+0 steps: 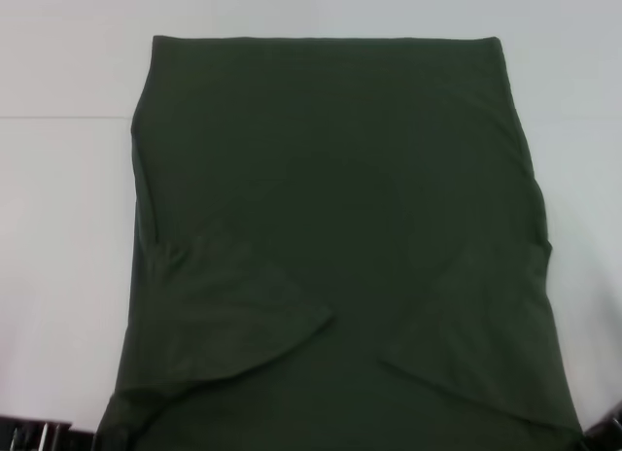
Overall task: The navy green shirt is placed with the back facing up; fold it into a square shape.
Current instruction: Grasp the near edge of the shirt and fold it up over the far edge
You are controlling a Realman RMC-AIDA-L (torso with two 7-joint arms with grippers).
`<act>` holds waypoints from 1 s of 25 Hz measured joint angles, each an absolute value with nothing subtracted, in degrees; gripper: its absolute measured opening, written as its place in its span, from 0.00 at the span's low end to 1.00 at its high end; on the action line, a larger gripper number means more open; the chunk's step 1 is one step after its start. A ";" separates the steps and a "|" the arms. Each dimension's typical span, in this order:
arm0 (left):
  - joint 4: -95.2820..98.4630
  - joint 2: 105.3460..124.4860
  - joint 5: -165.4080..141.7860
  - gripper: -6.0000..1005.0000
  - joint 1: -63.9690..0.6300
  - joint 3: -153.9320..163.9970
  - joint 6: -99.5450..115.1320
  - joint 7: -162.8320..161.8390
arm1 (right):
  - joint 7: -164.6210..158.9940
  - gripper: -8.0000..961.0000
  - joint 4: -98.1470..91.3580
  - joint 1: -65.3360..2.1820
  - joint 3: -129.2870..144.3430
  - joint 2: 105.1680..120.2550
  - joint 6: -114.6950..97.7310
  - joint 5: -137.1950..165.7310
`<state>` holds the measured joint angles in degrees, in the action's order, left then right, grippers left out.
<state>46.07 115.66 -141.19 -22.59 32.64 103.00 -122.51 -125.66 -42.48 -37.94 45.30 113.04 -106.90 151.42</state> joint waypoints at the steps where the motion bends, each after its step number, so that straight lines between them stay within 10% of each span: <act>1: 45.85 115.56 -141.25 0.01 -22.26 32.63 103.56 -122.26 | -124.21 0.08 -42.44 -37.79 45.35 112.89 -107.86 151.48; 25: 41.10 114.17 -141.60 0.01 -19.71 27.58 108.38 -120.50 | -115.26 0.08 -41.60 -36.09 42.28 113.22 -112.15 151.60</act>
<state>41.10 114.17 -141.60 -19.71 27.58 108.38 -120.50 -115.26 -41.60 -36.09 42.28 113.22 -112.15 151.60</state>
